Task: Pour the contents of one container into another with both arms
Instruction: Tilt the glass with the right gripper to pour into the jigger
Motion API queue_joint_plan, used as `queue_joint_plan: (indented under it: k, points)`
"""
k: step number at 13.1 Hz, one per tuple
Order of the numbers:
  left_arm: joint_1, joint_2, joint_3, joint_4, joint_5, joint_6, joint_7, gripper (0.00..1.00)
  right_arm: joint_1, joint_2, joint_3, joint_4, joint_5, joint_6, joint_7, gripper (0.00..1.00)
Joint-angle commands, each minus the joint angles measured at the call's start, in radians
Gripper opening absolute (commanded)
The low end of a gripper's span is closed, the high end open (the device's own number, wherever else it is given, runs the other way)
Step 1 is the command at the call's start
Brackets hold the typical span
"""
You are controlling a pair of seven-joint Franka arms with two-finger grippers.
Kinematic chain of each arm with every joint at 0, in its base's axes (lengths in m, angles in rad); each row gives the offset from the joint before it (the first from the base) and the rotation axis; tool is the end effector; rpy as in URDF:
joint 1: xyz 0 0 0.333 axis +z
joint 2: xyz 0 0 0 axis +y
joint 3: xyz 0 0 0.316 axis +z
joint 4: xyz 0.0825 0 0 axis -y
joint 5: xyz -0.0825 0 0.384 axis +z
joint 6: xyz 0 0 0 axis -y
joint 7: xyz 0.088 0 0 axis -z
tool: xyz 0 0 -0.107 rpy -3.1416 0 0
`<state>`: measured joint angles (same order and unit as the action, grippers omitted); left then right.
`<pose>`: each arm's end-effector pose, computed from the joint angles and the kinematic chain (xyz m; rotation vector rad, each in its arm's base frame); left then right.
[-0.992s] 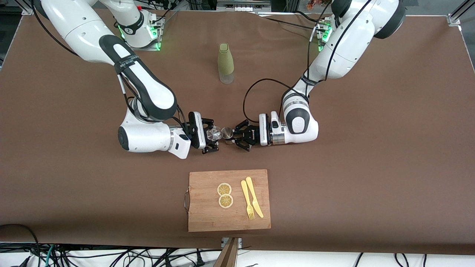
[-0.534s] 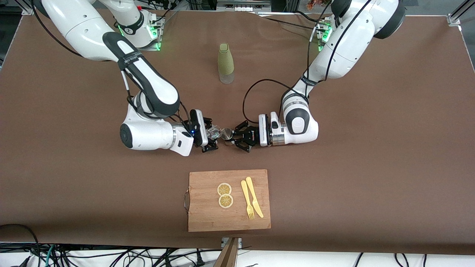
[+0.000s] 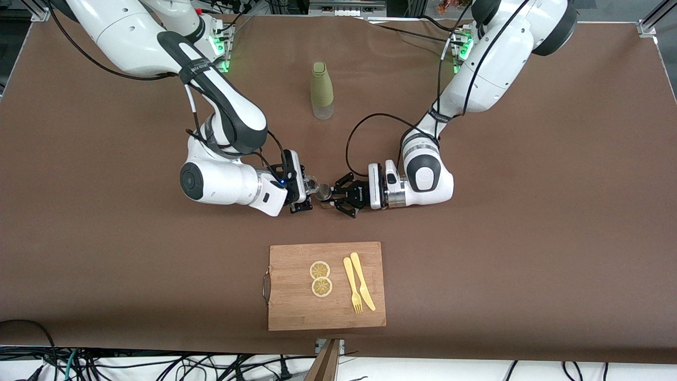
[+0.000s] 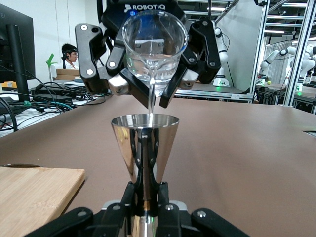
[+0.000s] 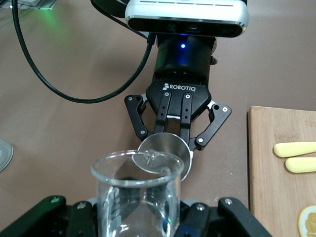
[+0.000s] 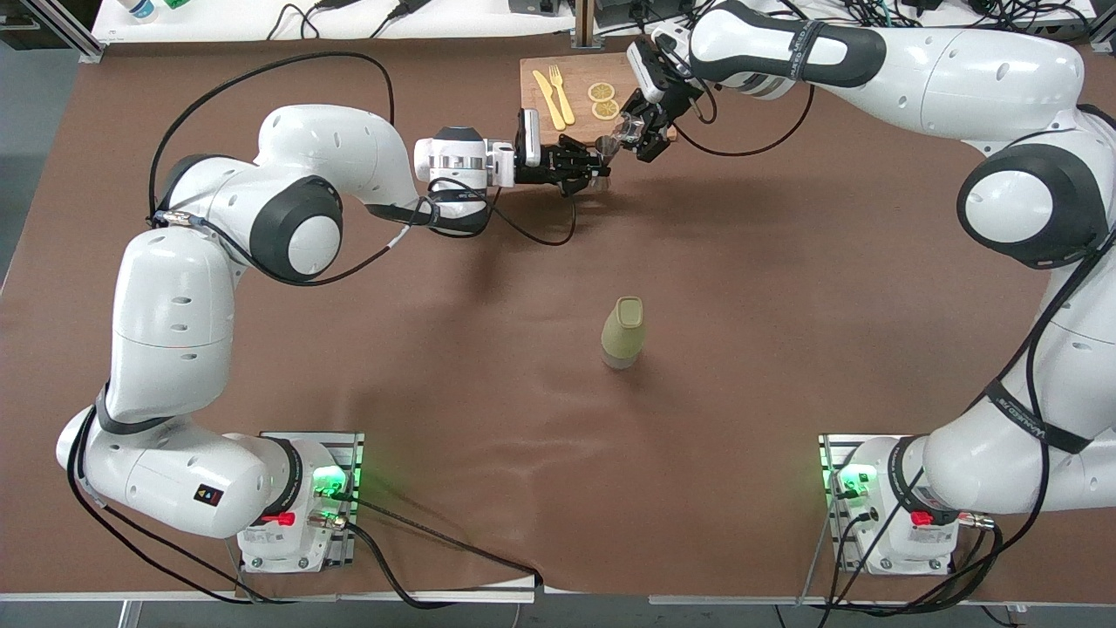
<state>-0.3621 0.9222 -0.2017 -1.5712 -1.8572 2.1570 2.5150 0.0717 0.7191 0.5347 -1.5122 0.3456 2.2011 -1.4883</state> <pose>0.5765 -0.3874 0.1190 1.4149 -1.2418 1.1417 0.6187 0.3595 0.2968 -1.6289 -1.9858 -0.4060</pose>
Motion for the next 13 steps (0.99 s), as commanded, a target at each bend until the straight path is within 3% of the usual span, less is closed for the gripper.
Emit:
queue_joint_plan:
  k: [1, 9, 13]
  points:
    - [-0.011, 0.013, -0.004, 0.026, -0.023, 0.029, 0.053, 0.00, 0.003, -0.027, -0.004, -0.022, -0.016, 0.012, 0.026, 0.00]
    - [-0.011, 0.013, -0.004, 0.026, -0.025, 0.029, 0.051, 0.00, 0.002, -0.029, -0.001, -0.020, 0.004, 0.014, 0.026, 0.00]
    - [-0.011, 0.013, -0.004, 0.026, -0.025, 0.029, 0.051, 0.00, 0.000, -0.029, -0.001, -0.020, 0.084, 0.020, 0.029, 0.00]
